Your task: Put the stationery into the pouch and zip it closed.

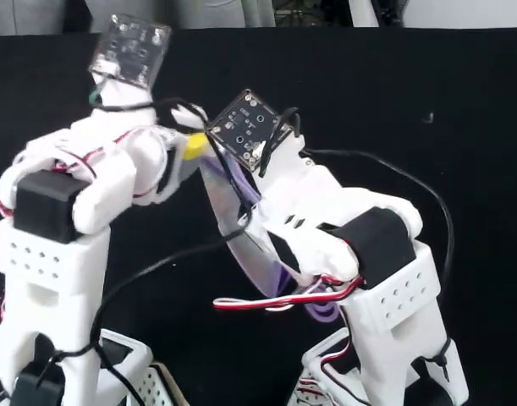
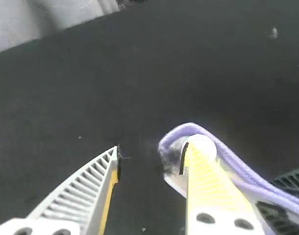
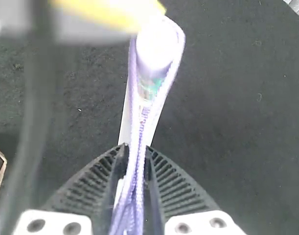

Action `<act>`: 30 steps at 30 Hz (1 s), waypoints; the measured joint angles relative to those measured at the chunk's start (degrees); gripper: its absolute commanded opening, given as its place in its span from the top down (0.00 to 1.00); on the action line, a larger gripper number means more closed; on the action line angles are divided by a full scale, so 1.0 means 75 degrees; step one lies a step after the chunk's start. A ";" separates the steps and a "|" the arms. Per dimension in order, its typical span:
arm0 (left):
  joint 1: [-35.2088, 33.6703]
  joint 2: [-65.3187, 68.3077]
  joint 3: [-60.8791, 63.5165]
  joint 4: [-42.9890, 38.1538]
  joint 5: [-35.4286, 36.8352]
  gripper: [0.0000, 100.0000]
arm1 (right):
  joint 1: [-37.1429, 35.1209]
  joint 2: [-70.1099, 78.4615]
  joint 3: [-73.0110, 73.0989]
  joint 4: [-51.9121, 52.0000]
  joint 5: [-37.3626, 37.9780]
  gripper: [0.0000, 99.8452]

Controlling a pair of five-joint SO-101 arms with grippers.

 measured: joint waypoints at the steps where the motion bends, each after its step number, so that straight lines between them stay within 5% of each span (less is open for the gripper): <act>1: 0.0129 0.0000 0.0094 -0.0012 0.0000 0.78 | 0.0000 0.0000 0.0000 0.0000 0.0000 0.99; 13: 0.0645 -0.0188 0.0821 -0.0035 0.0551 0.78 | -0.0035 -0.0012 0.0000 0.0012 0.0035 0.99; 23: -0.2579 -0.0340 0.0223 -0.1008 0.0938 0.78 | -0.0059 -0.0117 0.0422 -0.0129 -0.0012 0.99; 30: -0.3692 -0.0340 -0.0141 -0.0234 0.1383 0.78 | -0.0059 -0.0117 0.0504 -0.0434 -0.0246 0.99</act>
